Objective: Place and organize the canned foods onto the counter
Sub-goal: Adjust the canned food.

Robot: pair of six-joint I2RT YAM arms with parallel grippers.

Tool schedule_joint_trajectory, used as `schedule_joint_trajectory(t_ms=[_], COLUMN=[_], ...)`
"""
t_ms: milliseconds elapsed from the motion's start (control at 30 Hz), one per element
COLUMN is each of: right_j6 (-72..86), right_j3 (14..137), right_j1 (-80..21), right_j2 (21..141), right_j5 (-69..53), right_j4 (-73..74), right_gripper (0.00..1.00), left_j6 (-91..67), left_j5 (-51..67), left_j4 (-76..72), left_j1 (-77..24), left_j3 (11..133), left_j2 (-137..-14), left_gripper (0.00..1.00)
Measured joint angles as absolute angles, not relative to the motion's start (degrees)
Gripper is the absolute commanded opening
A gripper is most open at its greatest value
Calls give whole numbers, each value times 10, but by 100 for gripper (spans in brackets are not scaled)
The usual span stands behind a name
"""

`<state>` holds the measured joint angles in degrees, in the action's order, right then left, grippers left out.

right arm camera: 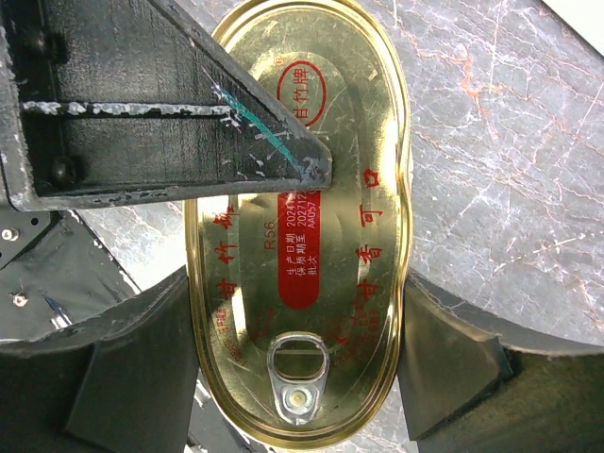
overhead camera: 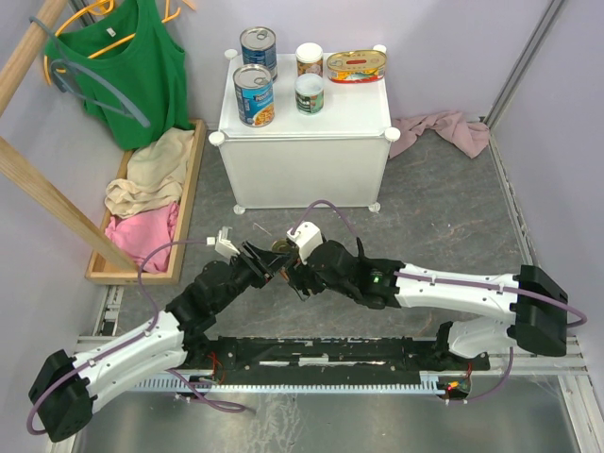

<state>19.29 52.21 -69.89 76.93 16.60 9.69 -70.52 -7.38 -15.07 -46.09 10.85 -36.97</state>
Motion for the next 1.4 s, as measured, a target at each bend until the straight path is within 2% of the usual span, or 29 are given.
schedule_joint_trajectory(t_ms=[67, 100, 200, 233, 267, 500, 733, 1033, 1167, 1400], right_j6=[192, 192, 190, 189, 188, 184, 183, 182, 188, 193], right_j3=[524, 525, 531, 533, 533, 545, 550, 556, 563, 565], right_j1=[-699, -699, -699, -699, -699, -700, -700, -701, -701, -701], right_j2=[768, 767, 766, 766, 766, 766, 759, 730, 702, 677], right_j5=[166, 166, 167, 168, 168, 170, 179, 187, 190, 199], right_j4=[101, 104, 112, 114, 116, 140, 150, 166, 172, 181], right_gripper=[1, 1, 2, 3, 7, 50, 71, 85, 94, 99], left_j6=[-709, -711, -716, -721, -726, -750, -764, -786, -786, -786], left_j5=[-73, -73, -73, -72, -71, -69, -70, -70, -85, -90], left_j4=[-153, -154, -164, -173, -182, -215, -234, -262, -259, -259], left_j1=[-461, -461, -461, -461, -461, -461, -461, -465, -463, -463], left_j3=[109, 109, 106, 102, 98, 83, 83, 93, 96, 114], left_j2=[-368, -368, -368, -368, -368, -370, -380, -394, -404, -429], left_gripper=[47, 41, 11, 4, 3, 3, 3, 3, 3, 3])
